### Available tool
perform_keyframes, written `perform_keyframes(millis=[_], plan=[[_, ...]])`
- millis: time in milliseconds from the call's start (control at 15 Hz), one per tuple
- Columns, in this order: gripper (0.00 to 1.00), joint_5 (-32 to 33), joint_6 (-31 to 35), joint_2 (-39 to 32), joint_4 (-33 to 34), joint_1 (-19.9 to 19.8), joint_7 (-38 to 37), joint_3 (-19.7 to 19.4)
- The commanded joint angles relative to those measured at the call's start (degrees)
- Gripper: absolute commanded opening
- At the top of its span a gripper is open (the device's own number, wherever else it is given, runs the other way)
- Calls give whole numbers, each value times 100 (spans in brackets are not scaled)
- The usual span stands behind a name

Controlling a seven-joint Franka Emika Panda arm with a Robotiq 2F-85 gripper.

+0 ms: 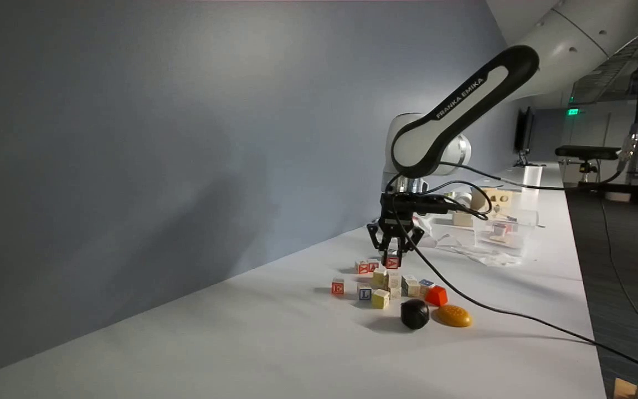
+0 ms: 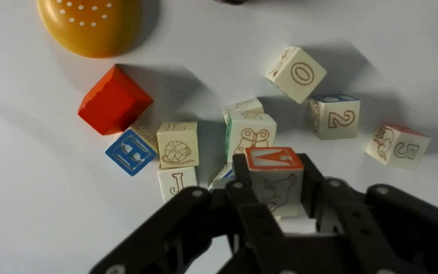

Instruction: Place one block on top of the stacked blocks.

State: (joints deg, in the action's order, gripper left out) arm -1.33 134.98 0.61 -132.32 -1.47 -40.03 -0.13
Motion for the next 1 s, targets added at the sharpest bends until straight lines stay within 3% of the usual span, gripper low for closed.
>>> perform_keyframes(millis=[0, 933], plan=[[13, -38, -259, -222, 248, 107, 12, 49], [13, 335, -313, -129, 157, 296, -584, 65]])
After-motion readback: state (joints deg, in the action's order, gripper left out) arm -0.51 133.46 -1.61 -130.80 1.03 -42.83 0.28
